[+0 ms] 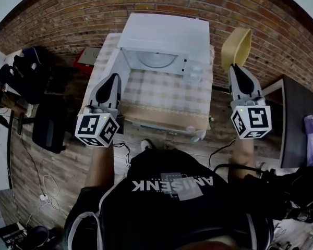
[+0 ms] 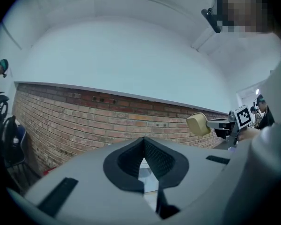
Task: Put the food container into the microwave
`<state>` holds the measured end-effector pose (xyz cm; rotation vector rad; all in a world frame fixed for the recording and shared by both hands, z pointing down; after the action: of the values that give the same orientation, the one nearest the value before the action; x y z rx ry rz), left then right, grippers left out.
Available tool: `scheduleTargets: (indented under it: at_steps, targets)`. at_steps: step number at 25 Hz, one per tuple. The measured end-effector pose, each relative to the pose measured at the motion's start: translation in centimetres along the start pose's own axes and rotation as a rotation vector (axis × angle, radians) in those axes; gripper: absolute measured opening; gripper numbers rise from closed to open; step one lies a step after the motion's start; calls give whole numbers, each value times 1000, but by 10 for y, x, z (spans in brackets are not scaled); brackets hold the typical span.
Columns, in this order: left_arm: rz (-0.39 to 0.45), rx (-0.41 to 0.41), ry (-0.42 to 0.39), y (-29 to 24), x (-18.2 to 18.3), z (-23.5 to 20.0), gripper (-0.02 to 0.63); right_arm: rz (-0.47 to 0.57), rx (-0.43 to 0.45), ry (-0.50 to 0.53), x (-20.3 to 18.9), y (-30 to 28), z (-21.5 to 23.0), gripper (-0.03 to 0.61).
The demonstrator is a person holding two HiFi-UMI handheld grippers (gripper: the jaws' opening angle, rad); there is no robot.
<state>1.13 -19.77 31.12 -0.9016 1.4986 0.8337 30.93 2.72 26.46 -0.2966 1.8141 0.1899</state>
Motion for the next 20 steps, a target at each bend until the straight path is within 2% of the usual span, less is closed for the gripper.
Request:
scheduleTargets:
  at_steps: [10,15,20]
  targets:
    - [-20,-31,47,-5,-13,-47,11,-39,-21,22,8,-49,-33,49]
    - [-18,-74,69,-4,-24,-47,11,-42,-46,31,13,-54,-42,49]
    - [-25,-77,78,-8,-34,-55,11,-51,-35,54,12,-65,-47,49]
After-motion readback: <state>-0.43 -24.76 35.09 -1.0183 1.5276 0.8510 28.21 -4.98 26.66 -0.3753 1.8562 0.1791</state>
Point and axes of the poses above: the fingertips, and each gripper's own axes: y backward along the fingers, z to its right, x out of its top, the point moved 5 cm from there along y, backward along the fingers
